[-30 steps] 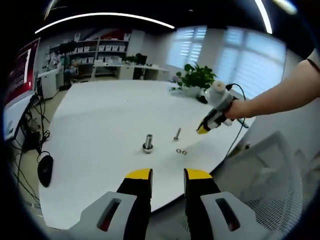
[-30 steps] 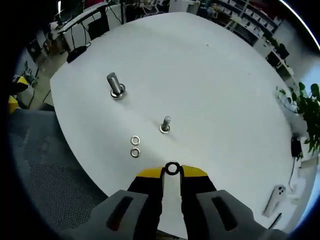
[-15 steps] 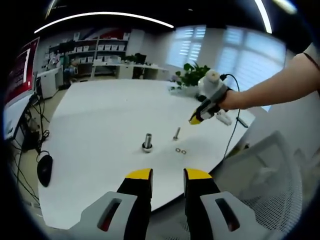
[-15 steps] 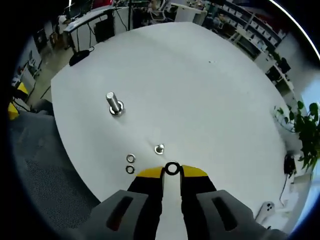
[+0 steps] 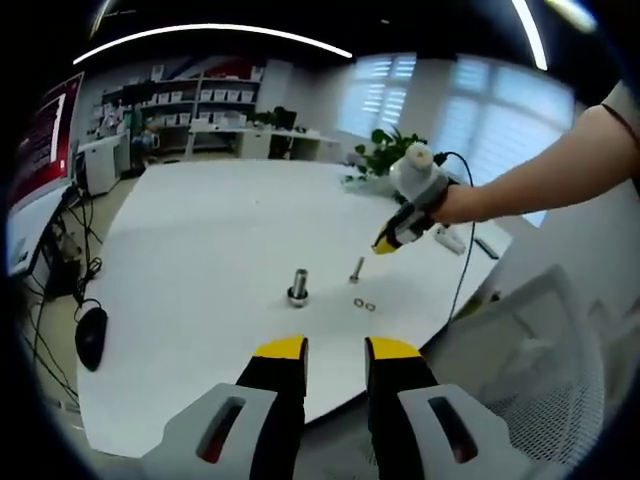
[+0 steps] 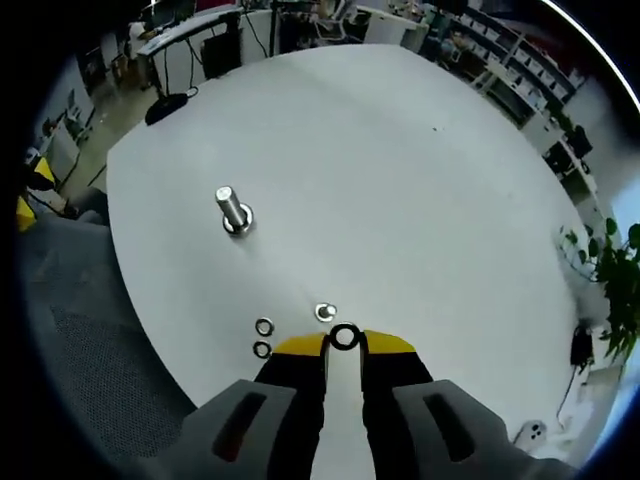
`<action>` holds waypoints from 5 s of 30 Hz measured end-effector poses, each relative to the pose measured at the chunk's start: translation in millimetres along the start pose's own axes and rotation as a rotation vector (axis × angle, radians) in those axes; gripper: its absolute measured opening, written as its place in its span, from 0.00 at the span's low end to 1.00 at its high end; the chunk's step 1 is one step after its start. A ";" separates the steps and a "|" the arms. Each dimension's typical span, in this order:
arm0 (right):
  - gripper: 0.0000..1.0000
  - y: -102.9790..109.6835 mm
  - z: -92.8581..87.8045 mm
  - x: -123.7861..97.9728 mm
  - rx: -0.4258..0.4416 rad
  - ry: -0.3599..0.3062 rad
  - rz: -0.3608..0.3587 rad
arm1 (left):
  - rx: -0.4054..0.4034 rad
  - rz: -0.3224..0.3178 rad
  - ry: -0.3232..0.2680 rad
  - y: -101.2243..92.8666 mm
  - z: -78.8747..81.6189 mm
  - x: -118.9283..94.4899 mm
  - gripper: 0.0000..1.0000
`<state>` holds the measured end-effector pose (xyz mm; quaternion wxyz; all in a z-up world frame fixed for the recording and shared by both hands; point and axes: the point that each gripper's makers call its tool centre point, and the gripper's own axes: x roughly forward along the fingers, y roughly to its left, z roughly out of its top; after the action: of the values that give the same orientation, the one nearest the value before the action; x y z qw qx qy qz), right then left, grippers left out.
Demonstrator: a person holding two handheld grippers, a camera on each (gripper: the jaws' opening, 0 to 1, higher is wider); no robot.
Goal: Place the washer onto the threaded stud by aligning its center hole with the stud, sliding it down to the base, and recovering from edge contact or off-axis alignment until the washer reaches the visible bottom stop.
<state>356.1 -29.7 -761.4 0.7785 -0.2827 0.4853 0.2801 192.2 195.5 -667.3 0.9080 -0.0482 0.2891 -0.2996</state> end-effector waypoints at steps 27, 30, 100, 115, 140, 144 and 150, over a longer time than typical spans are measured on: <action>0.15 9.0 6.2 35.3 -0.065 0.048 0.046 | 0.011 0.000 0.031 -0.5 -4.7 2.1 0.20; 0.15 10.0 4.1 40.0 -0.061 0.058 0.052 | 0.011 0.000 0.035 -0.4 -5.3 2.2 0.20; 0.20 82.3 -51.1 54.4 -0.052 0.055 0.185 | 0.003 0.039 0.091 5.4 -15.8 3.0 0.22; 0.16 82.9 -53.4 55.3 -0.160 0.105 0.211 | -0.002 0.060 0.096 9.1 -17.0 1.6 0.22; 0.14 84.6 -52.8 52.4 -0.200 0.143 0.199 | 0.014 0.074 0.100 10.5 -16.4 1.3 0.23; 0.13 83.3 -53.2 52.2 -0.159 0.077 0.193 | 0.006 0.090 0.109 13.2 -18.1 0.8 0.23; 0.13 82.0 -53.1 51.2 -0.111 0.015 0.199 | 0.013 0.096 0.122 14.2 -20.3 0.8 0.23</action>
<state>285.2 -3.3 -841.6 0.7265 -0.2778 0.5004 0.3803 188.9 208.4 -688.2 0.9023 -0.0100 0.3440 -0.2598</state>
